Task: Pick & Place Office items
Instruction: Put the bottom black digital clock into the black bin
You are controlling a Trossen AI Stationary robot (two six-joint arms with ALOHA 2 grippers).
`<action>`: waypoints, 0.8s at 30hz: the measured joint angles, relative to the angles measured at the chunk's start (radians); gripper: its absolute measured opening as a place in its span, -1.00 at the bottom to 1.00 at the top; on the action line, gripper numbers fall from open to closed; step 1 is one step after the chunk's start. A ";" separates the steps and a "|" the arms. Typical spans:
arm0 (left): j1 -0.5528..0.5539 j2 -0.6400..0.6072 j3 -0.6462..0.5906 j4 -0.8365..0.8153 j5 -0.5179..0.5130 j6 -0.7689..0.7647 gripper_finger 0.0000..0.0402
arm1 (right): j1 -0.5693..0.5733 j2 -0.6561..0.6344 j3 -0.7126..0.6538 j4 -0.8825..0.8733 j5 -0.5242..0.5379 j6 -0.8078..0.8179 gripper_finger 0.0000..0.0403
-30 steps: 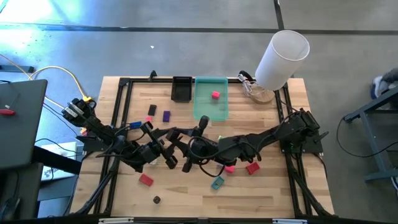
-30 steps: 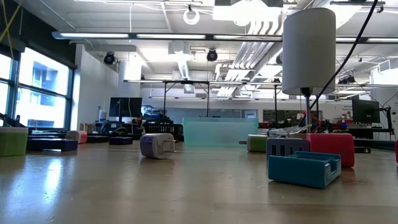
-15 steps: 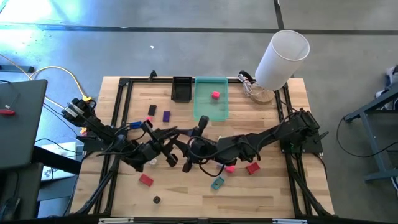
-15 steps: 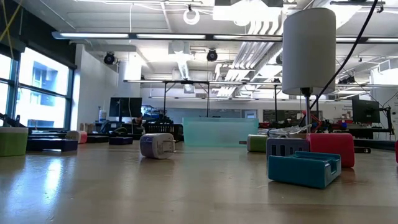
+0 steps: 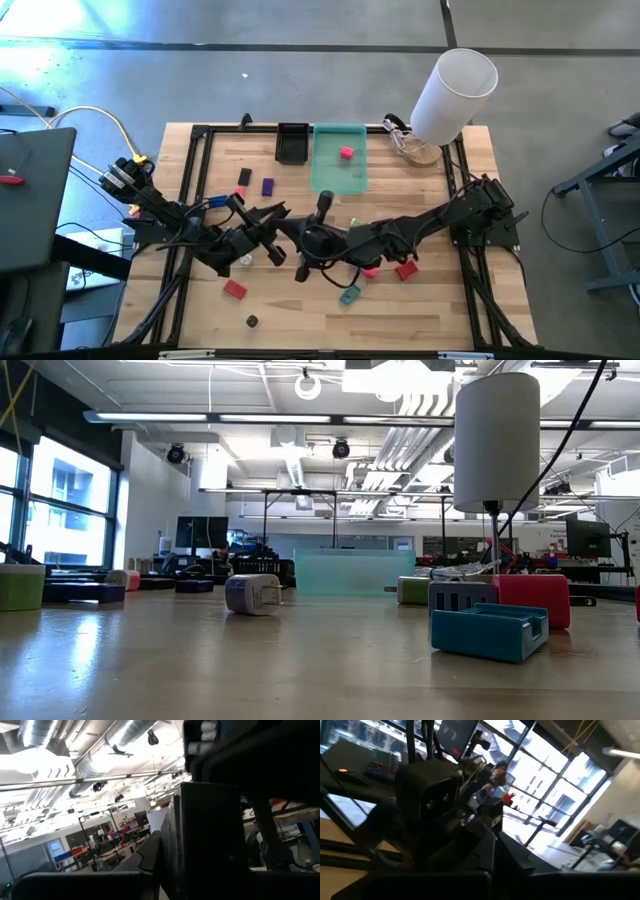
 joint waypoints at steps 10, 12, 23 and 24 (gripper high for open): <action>-0.032 -0.085 0.025 -0.070 -0.294 -0.069 -0.73 | 0.082 0.000 0.000 -0.022 0.399 -0.178 -0.98; -0.029 -0.106 0.025 -0.097 -0.305 -0.079 -0.73 | 0.091 0.000 0.000 -0.105 0.448 -0.135 -0.98; 0.256 -0.123 0.025 -0.249 -0.311 -0.019 -0.70 | 0.094 0.000 0.000 -0.719 0.382 0.459 -0.98; 0.298 -0.121 0.025 -0.272 -0.324 -0.028 -0.70 | 0.093 0.000 0.000 -0.764 0.370 0.505 -0.98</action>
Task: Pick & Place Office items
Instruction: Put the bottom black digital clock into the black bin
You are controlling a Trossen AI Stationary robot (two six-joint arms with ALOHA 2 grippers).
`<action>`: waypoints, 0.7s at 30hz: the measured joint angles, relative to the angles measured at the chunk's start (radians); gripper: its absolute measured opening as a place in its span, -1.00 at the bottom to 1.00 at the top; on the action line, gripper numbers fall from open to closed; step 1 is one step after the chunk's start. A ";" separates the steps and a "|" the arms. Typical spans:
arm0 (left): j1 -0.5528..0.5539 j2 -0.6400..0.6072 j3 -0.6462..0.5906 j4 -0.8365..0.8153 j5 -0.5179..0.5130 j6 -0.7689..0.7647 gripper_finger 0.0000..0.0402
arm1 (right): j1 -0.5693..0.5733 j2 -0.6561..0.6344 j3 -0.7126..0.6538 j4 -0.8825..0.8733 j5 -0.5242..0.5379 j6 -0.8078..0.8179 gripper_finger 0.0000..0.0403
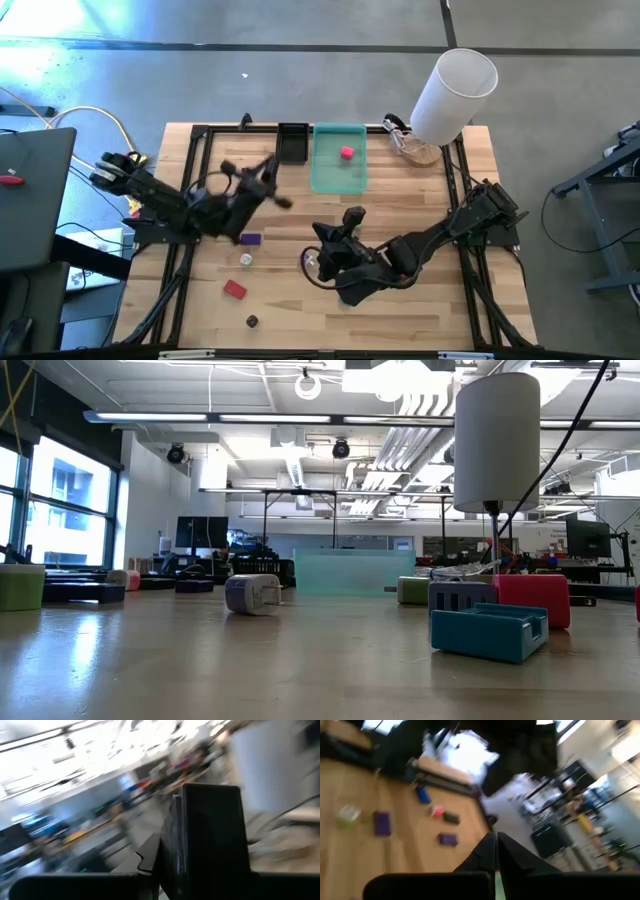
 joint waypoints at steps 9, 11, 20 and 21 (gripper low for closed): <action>0.307 0.008 -0.025 -0.368 0.003 -0.272 -0.71 | 0.000 0.000 0.000 -0.253 -0.008 0.257 -0.98; 0.351 0.007 -0.028 -0.504 0.048 -0.393 -0.71 | 0.000 0.000 0.000 -0.292 -0.008 0.300 -0.98; 0.574 -0.001 -0.030 -1.093 0.641 -0.946 -0.72 | 0.000 0.000 0.000 -0.397 -0.008 0.439 -0.98; 0.611 -0.007 -0.030 -1.127 0.690 -0.990 -0.72 | 0.000 0.000 0.000 -0.402 -0.008 0.448 -0.98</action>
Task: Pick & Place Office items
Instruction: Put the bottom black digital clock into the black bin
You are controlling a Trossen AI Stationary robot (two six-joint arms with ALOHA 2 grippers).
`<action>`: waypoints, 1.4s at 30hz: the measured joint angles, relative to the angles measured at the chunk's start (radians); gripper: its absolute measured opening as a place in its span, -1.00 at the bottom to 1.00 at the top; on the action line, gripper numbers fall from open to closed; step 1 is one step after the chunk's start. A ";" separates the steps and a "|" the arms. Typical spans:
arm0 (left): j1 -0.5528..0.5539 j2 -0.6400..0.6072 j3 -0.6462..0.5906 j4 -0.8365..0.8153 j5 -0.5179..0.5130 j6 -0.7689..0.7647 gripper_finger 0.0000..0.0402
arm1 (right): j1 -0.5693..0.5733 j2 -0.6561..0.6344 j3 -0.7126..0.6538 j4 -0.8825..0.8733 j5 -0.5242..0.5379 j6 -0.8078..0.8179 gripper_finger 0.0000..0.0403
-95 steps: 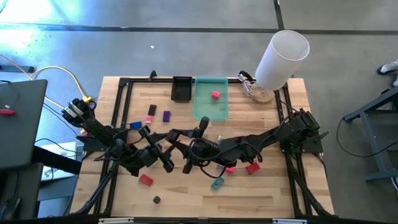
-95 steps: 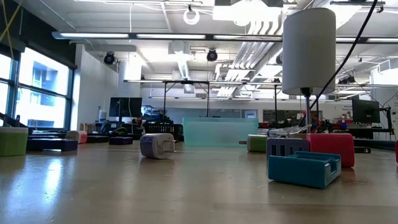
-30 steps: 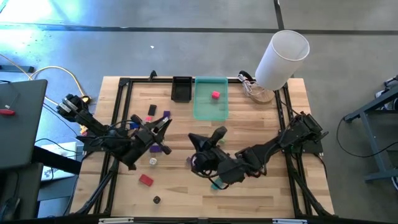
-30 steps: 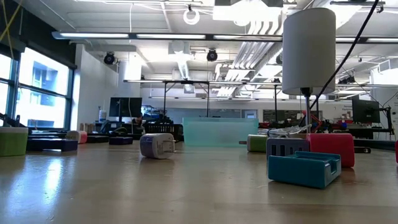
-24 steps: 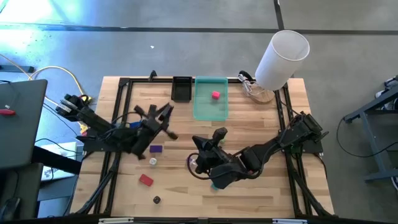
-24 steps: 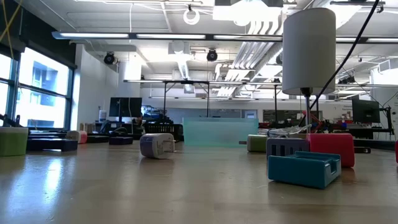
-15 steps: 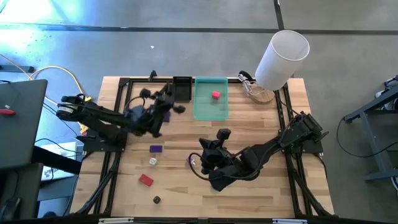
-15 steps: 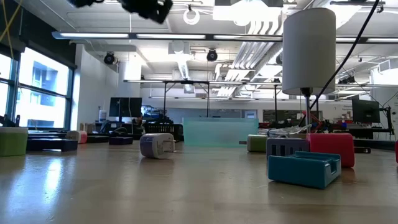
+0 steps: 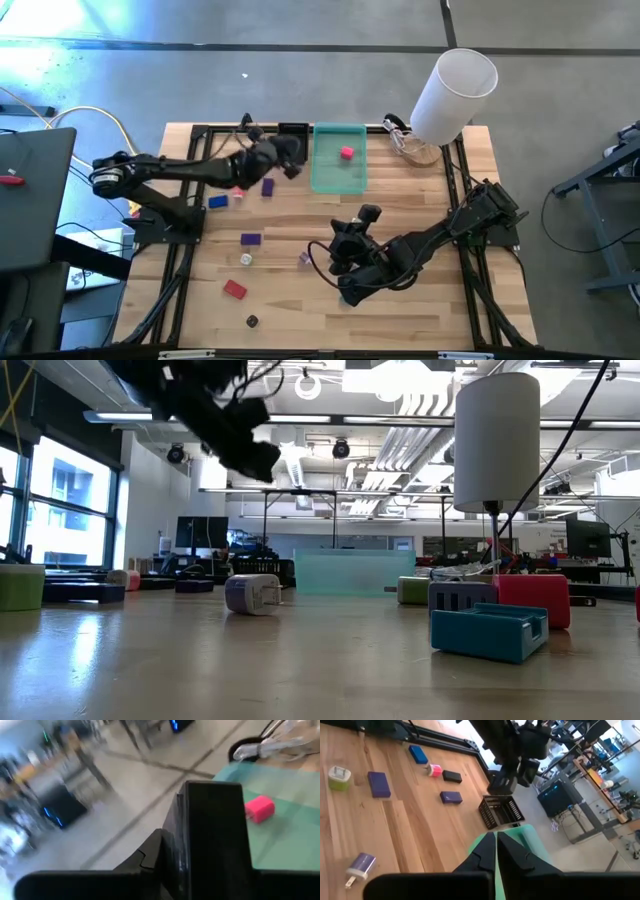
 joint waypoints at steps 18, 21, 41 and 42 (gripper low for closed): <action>0.346 0.081 0.013 -0.072 0.592 -0.421 -0.72 | 0.000 0.000 0.000 -0.011 0.008 0.011 -0.99; 0.347 0.137 0.015 -0.029 0.582 -0.446 -0.72 | 0.000 0.000 0.000 -0.012 0.008 0.011 -0.99; 0.304 0.360 0.279 -0.367 0.413 -0.511 -0.71 | 0.001 0.000 0.000 -0.023 -0.008 0.007 -0.99; 0.309 0.361 0.279 -0.380 0.396 -0.522 -0.71 | 0.001 0.000 0.000 -0.023 -0.008 0.007 -0.99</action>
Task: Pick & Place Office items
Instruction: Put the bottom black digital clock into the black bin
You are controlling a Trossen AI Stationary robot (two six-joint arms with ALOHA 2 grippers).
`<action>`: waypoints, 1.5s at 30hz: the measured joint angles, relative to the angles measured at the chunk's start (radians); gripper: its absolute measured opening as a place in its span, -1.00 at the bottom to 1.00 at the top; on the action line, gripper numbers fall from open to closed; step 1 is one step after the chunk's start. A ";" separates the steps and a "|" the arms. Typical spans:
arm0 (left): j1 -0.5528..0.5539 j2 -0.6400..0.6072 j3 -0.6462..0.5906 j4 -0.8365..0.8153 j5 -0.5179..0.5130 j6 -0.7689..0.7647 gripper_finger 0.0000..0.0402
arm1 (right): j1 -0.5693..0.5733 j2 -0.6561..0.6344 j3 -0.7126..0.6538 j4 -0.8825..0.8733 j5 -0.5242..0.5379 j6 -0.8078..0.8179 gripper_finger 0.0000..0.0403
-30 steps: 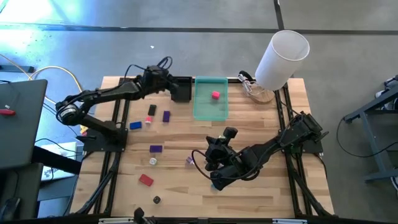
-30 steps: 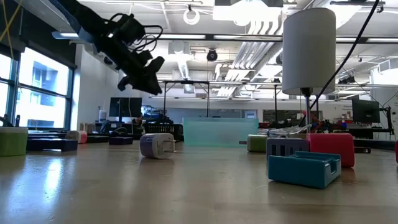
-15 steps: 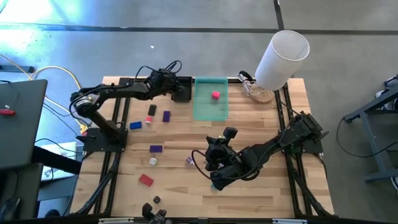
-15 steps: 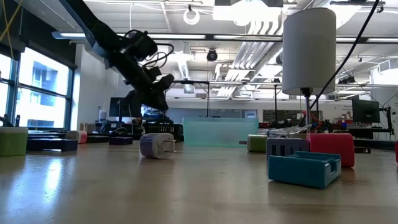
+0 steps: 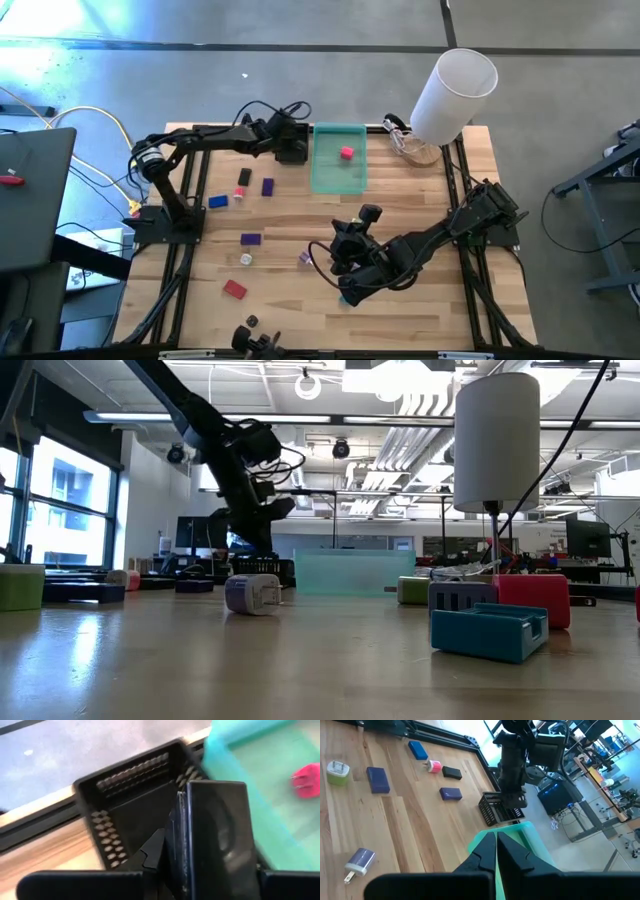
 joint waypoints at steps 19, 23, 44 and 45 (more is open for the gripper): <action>0.027 0.058 -0.001 -0.004 0.036 -0.070 -0.70 | -0.001 0.000 0.000 -0.011 -0.003 0.014 -0.99; 0.027 0.077 -0.001 0.021 0.034 -0.069 -0.68 | -0.002 0.000 0.000 -0.014 -0.031 0.022 -0.99; -0.005 0.081 -0.001 0.037 0.029 0.092 -0.61 | -0.001 0.000 -0.001 -0.014 -0.030 0.026 -0.99; -0.009 0.081 -0.001 0.039 0.028 0.104 -0.61 | -0.001 0.000 -0.001 -0.015 -0.030 0.026 -0.99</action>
